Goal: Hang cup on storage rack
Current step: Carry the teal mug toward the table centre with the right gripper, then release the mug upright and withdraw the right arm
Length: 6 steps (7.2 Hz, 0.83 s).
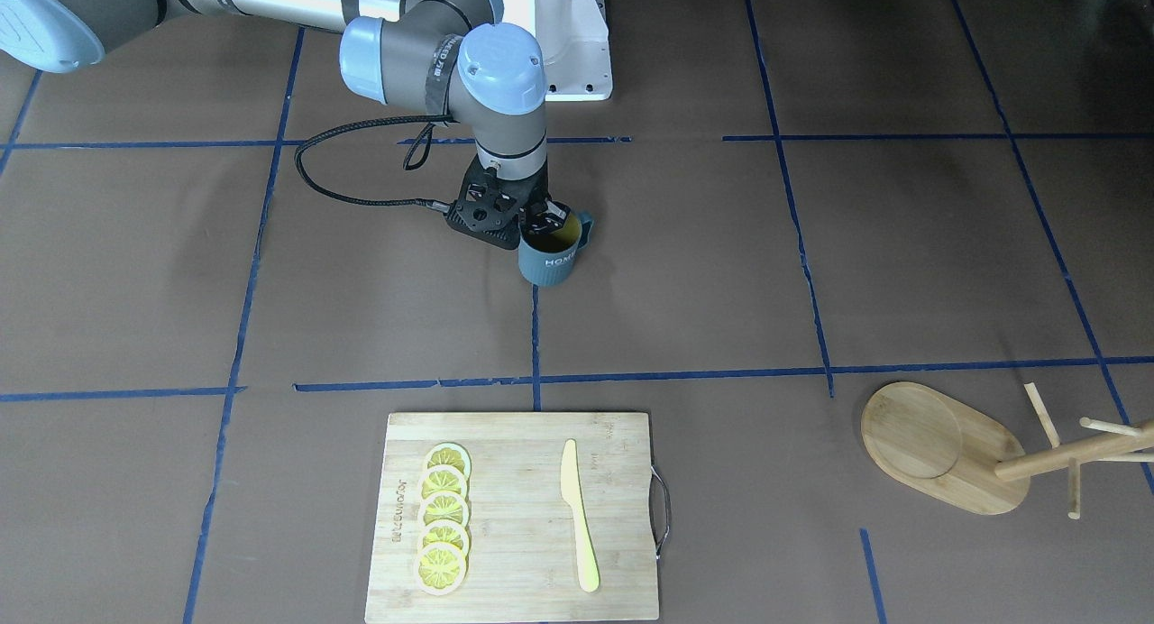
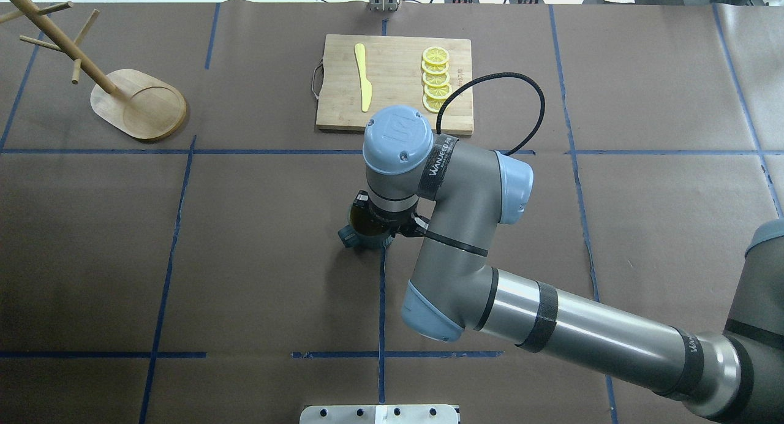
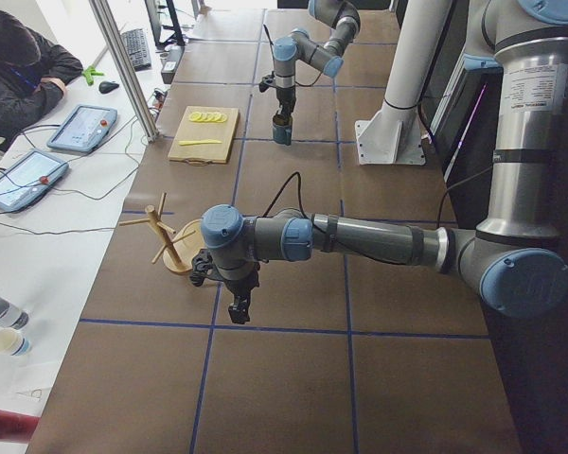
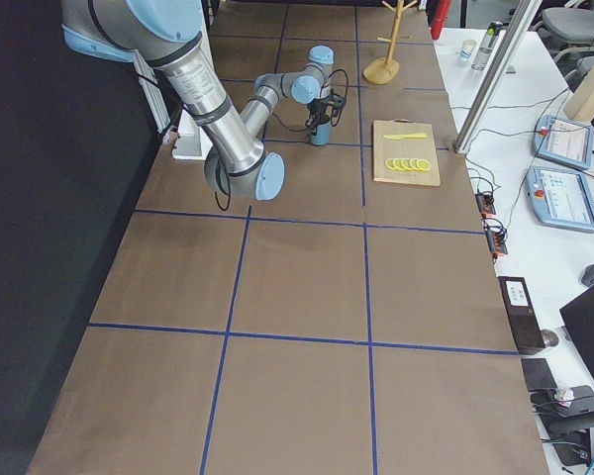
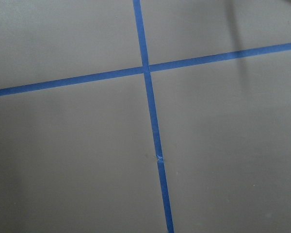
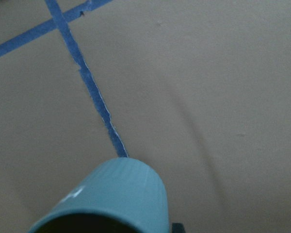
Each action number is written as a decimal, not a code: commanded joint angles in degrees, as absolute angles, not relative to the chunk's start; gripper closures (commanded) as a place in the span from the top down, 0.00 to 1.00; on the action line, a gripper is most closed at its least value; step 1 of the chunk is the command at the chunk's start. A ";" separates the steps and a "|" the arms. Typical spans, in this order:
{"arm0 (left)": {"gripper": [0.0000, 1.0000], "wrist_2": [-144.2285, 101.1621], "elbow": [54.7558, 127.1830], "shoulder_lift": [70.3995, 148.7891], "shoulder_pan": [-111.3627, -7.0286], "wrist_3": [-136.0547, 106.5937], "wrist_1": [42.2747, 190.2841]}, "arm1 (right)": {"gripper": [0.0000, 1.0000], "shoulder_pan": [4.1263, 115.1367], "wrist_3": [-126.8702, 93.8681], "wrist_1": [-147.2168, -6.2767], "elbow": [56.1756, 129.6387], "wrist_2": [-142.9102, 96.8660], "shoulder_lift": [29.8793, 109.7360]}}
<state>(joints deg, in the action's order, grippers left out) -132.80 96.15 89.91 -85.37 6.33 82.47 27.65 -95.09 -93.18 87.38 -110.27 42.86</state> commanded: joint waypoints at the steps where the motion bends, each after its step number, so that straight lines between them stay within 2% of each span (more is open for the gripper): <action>1: 1.00 -132.80 96.15 89.91 -85.34 6.33 82.53 | 1.00 27.68 -93.87 -93.16 87.36 -109.07 43.07; 4: 1.00 -132.80 96.24 89.91 -85.34 6.33 82.70 | 1.00 32.06 -90.28 -93.69 93.84 -112.22 44.81; 6: 1.00 -132.80 96.33 89.91 -85.43 6.33 82.62 | 1.00 38.37 -77.16 -100.33 103.39 -117.66 50.77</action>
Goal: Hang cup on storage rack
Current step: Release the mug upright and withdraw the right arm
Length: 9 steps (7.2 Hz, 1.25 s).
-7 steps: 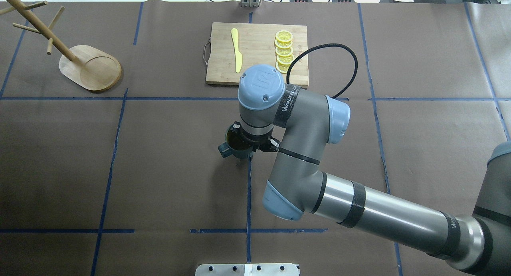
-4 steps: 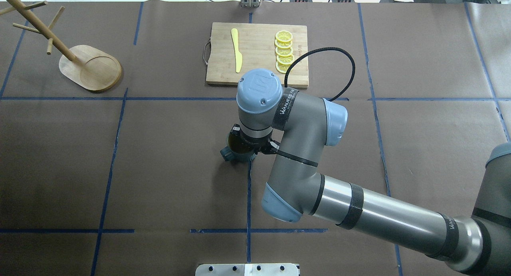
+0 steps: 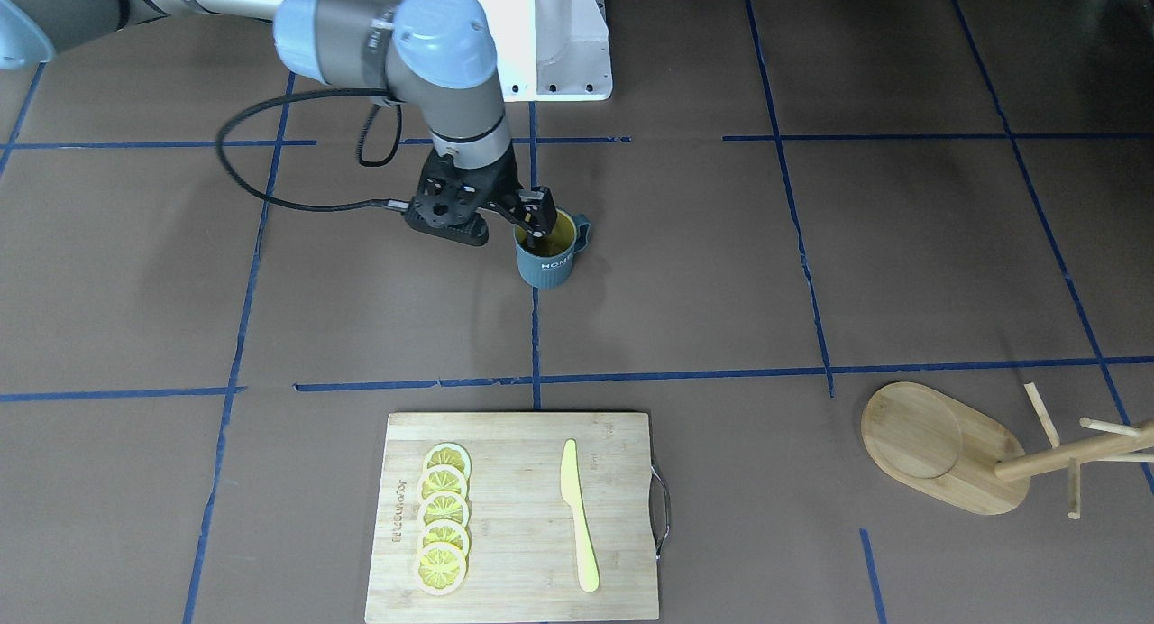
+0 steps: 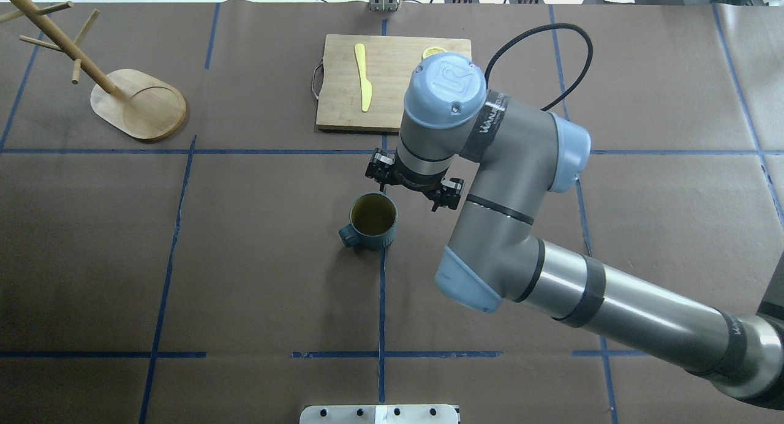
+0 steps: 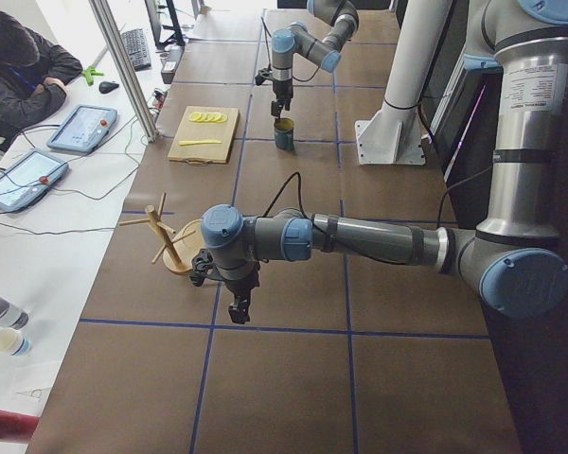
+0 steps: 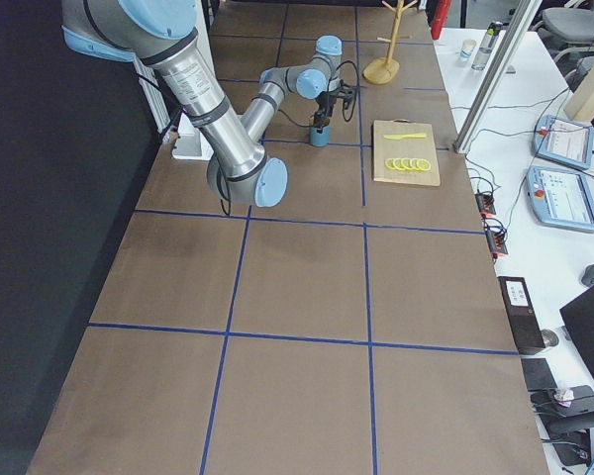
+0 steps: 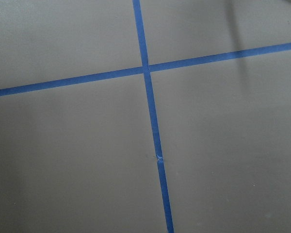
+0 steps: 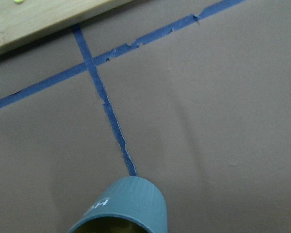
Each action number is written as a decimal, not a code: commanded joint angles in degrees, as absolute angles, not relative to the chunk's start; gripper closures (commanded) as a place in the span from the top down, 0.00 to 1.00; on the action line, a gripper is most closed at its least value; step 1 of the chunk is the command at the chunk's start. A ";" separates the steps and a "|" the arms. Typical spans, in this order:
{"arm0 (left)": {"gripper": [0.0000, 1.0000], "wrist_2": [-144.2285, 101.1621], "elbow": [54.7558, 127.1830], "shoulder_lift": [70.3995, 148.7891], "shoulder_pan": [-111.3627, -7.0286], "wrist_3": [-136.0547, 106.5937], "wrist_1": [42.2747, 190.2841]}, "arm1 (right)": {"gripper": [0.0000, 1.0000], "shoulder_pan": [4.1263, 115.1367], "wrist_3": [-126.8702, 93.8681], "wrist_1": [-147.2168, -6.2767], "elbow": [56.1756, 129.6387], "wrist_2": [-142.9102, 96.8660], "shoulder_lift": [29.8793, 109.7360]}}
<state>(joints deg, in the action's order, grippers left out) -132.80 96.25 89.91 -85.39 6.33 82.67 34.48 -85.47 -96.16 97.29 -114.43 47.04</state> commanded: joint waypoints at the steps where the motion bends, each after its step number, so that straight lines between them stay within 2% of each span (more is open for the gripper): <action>1: 1.00 -132.80 96.50 89.91 -85.43 6.24 82.53 | 1.00 42.32 -68.47 -101.68 107.10 -120.21 55.24; 4: 1.00 -132.71 96.59 89.91 -85.43 6.24 82.53 | 1.00 58.13 -37.90 -101.34 111.70 -128.65 72.71; 9: 1.00 -132.63 96.94 90.00 -85.34 5.89 82.62 | 1.00 80.74 8.81 -101.34 111.36 -131.57 98.04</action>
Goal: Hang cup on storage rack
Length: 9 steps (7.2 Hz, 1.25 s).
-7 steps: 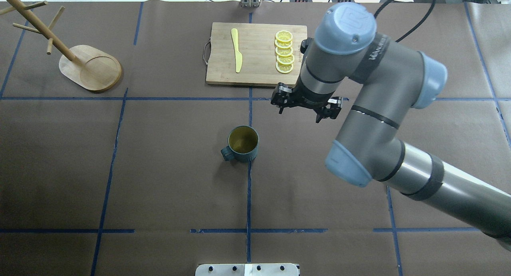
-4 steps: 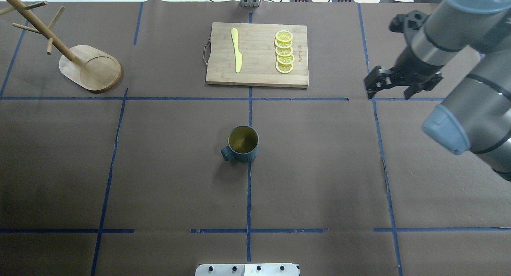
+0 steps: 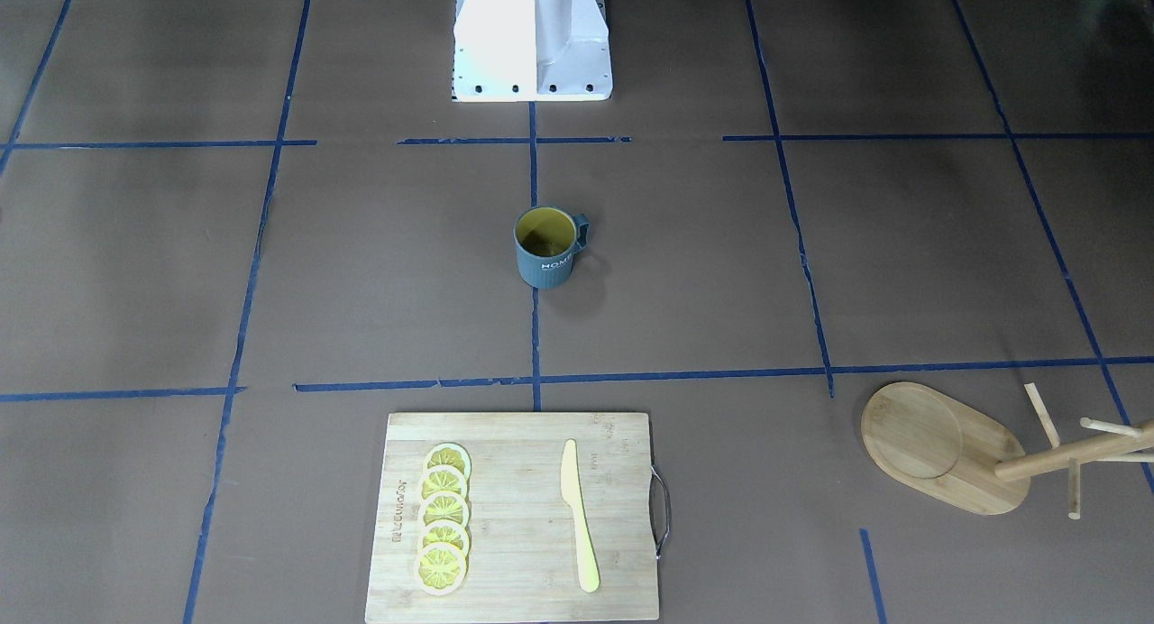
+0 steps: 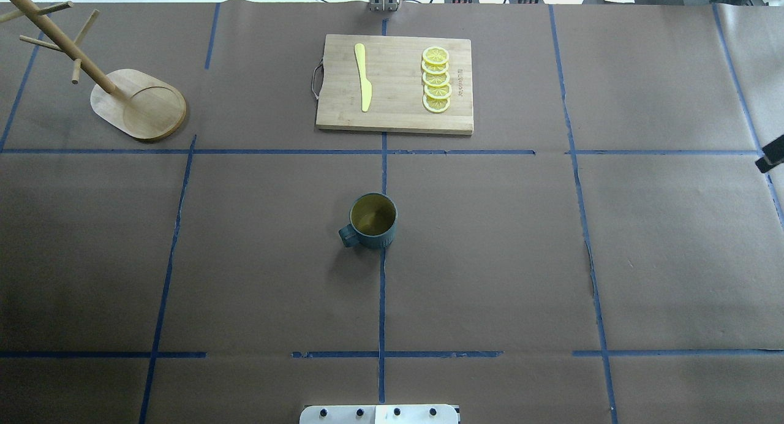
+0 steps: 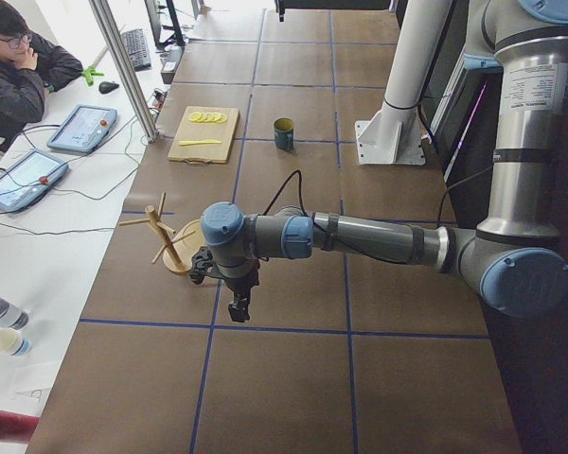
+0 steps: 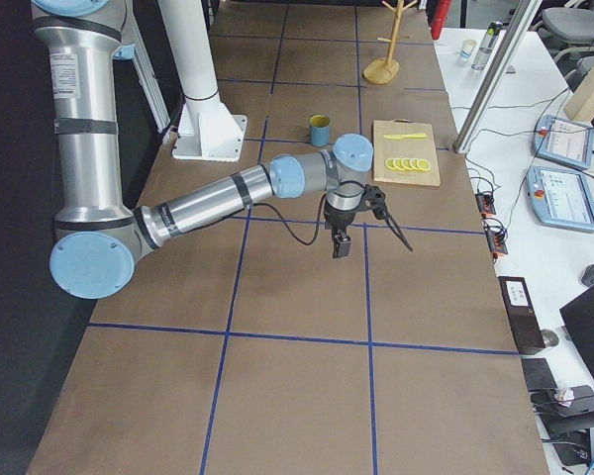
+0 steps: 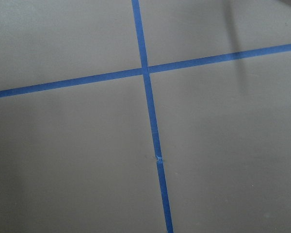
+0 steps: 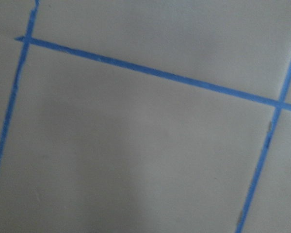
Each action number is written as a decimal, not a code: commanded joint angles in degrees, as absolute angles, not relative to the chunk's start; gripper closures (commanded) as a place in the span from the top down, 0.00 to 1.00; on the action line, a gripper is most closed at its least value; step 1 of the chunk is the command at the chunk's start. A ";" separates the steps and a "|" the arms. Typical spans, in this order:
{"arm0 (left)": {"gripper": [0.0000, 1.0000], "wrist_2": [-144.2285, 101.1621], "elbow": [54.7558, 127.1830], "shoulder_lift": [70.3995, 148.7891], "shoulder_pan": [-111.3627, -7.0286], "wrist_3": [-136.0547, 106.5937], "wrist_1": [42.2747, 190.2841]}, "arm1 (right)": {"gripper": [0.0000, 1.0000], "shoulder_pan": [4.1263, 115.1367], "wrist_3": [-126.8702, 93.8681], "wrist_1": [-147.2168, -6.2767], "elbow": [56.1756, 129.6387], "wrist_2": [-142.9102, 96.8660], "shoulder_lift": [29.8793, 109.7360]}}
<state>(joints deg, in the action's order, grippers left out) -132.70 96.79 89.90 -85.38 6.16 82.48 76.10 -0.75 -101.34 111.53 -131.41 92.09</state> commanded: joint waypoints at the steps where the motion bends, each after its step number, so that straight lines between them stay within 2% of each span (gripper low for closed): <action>1: 1.00 -132.71 97.20 90.26 -85.43 5.63 82.70 | 1.00 82.69 11.05 -101.25 111.36 -131.66 100.78; 2: 1.00 -132.54 98.69 90.26 -85.43 5.63 82.71 | 1.00 83.58 10.73 -100.64 111.36 -132.10 102.99; 4: 1.00 -132.19 98.88 92.53 -85.26 5.80 87.06 | 1.00 83.58 9.76 -100.46 111.44 -132.19 102.66; 7: 1.00 -133.32 100.80 91.41 -84.90 5.80 89.38 | 1.00 83.58 9.84 -100.46 111.71 -132.19 102.66; 9: 1.00 -140.41 100.56 91.41 -82.20 5.80 99.94 | 1.00 83.58 9.76 -100.46 111.88 -132.19 102.57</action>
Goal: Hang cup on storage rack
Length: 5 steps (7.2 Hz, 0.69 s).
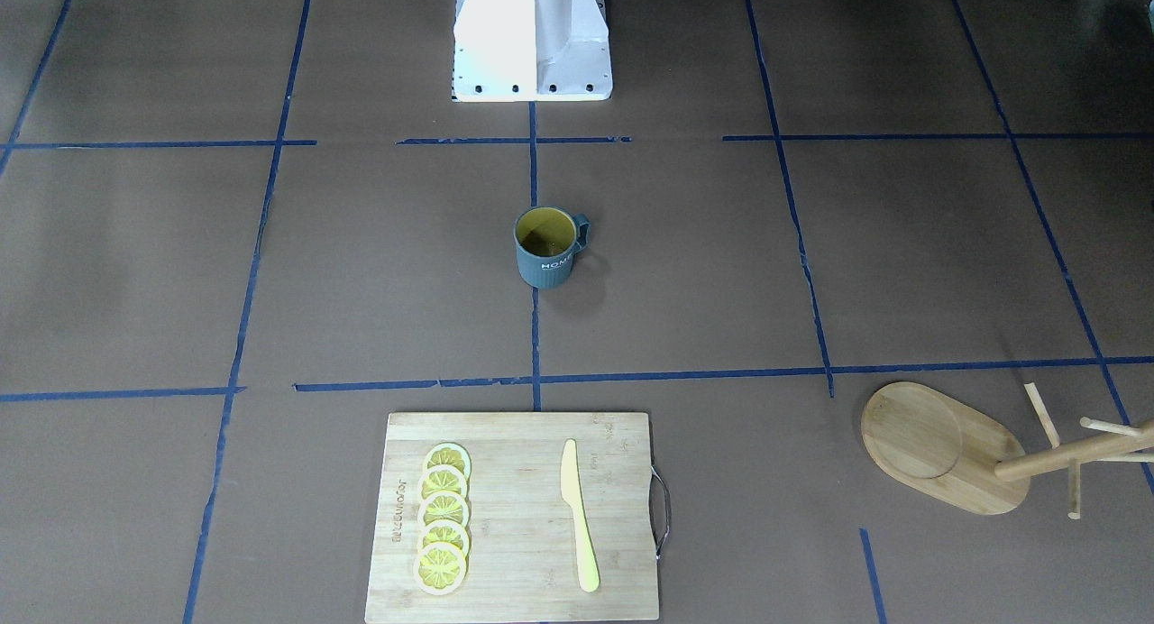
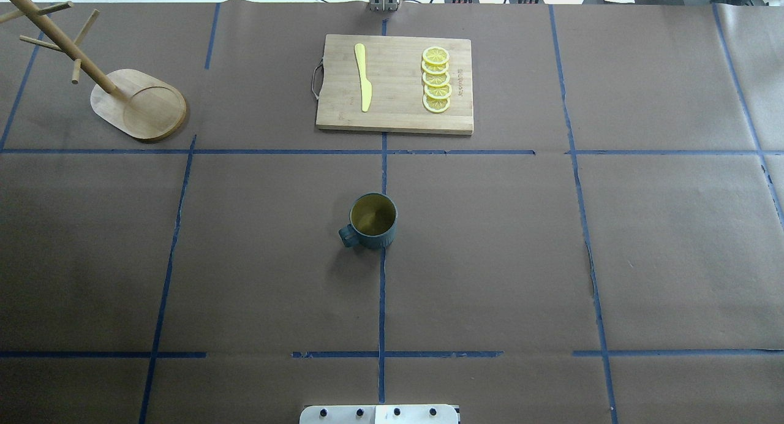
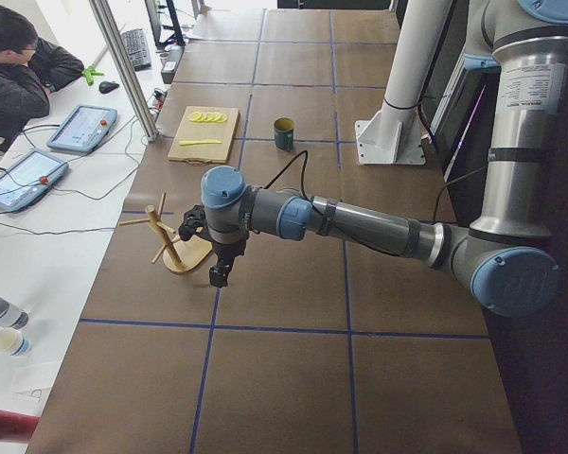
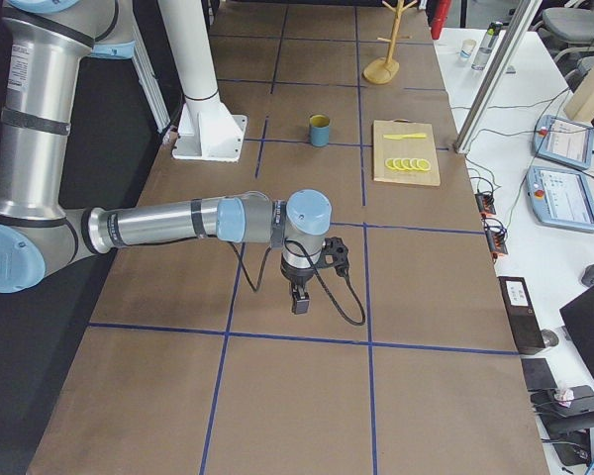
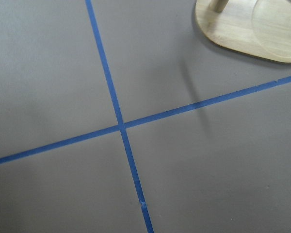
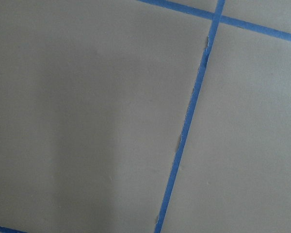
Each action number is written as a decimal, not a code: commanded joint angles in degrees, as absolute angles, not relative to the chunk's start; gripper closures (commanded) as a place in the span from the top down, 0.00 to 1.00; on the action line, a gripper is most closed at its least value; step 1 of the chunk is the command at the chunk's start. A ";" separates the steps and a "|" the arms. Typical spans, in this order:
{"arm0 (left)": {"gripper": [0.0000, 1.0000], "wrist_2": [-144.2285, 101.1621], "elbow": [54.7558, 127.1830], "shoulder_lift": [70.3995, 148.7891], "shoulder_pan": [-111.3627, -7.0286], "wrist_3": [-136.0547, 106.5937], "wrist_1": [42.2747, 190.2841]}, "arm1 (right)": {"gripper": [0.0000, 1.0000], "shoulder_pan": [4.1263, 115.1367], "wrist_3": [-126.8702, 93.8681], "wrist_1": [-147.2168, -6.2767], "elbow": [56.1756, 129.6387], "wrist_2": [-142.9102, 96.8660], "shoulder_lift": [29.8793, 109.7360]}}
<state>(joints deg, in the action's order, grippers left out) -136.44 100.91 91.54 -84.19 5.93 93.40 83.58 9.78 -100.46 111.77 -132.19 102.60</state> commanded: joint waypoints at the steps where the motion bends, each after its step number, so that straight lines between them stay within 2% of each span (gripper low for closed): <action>1: 1.00 -140.19 101.50 91.93 -76.00 5.45 104.98 | 1.00 83.58 9.76 -100.46 112.06 -132.19 102.57; 2: 1.00 -140.62 101.86 92.28 -72.63 1.97 108.16 | 1.00 83.58 9.15 -100.46 112.15 -132.19 102.57; 5: 1.00 -127.16 100.90 92.72 -53.60 -19.79 138.86 | 1.00 83.58 8.26 -99.32 111.97 -132.19 102.57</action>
